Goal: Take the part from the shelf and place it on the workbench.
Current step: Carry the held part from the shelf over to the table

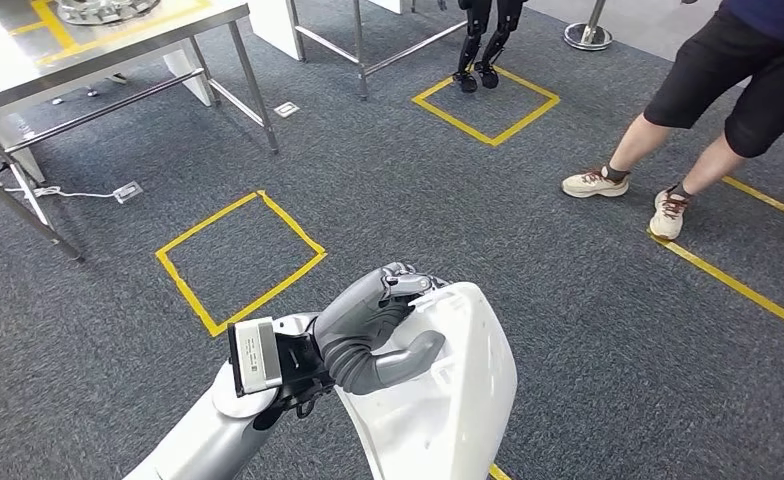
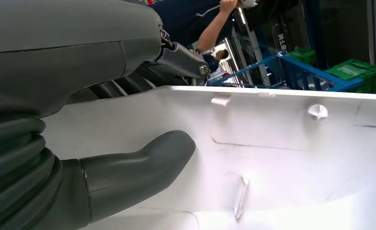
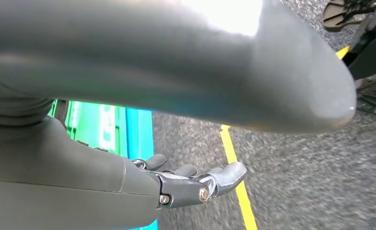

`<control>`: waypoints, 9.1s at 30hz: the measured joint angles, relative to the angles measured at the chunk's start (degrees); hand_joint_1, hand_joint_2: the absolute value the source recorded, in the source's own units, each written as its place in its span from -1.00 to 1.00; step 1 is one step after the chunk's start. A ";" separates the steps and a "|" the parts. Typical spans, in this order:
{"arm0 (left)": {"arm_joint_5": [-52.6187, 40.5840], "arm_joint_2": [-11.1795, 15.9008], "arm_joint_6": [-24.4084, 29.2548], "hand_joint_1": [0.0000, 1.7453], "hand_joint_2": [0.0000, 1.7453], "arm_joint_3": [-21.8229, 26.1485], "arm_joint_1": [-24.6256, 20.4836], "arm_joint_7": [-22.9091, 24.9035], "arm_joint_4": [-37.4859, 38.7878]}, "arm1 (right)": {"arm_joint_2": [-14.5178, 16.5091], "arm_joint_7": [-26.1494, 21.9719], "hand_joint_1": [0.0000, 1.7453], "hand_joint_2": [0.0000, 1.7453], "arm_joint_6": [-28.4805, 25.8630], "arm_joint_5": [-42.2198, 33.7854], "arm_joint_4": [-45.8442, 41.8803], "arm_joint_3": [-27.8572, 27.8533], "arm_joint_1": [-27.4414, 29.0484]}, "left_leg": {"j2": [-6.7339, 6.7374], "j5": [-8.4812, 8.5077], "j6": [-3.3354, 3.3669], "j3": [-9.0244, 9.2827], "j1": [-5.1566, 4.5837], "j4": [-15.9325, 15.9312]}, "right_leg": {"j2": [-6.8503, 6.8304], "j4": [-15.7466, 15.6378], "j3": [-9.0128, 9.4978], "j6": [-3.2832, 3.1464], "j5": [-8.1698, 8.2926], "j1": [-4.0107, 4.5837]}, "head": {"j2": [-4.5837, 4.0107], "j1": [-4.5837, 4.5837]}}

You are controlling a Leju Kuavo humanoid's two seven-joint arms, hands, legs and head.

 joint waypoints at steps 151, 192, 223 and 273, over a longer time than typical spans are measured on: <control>-6.55 -1.67 -0.28 1.00 1.00 -1.50 -0.05 2.25 -1.39 | 0.75 -5.85 -1.00 -1.00 -0.52 -8.19 -0.26 -7.53 -1.05 | -0.28 3.59 3.72 7.12 -0.18 -13.18 | 3.25 14.54 -7.50 3.42 -5.90 -0.52 | 0.00 0.68; -8.41 -1.85 -0.30 1.00 1.00 -1.90 -0.51 2.06 -1.39 | 0.81 -9.01 -1.00 -1.00 -0.58 -17.27 -0.26 -14.04 -1.63 | 0.09 -0.96 0.72 7.37 -0.46 -8.55 | 3.91 -1.28 -0.20 0.37 0.90 -0.45 | 0.00 0.60; -9.25 -1.87 0.09 1.00 1.00 -1.96 -0.52 2.73 -2.09 | 1.03 -8.74 -1.00 -1.00 0.50 -21.59 -0.26 -19.00 -2.03 | 0.93 -2.94 0.30 8.06 -0.31 -7.34 | 3.54 -0.81 -0.65 0.10 0.96 -0.37 | 0.00 0.63; -9.99 -2.12 -0.03 1.00 1.00 -2.01 0.07 4.06 -2.75 | 1.81 -2.60 -1.00 -1.00 -0.54 -17.80 -0.26 -17.32 -2.05 | -0.06 3.83 3.49 8.73 -0.29 -14.57 | 4.16 14.13 -6.53 3.01 -8.00 -0.27 | 0.00 0.79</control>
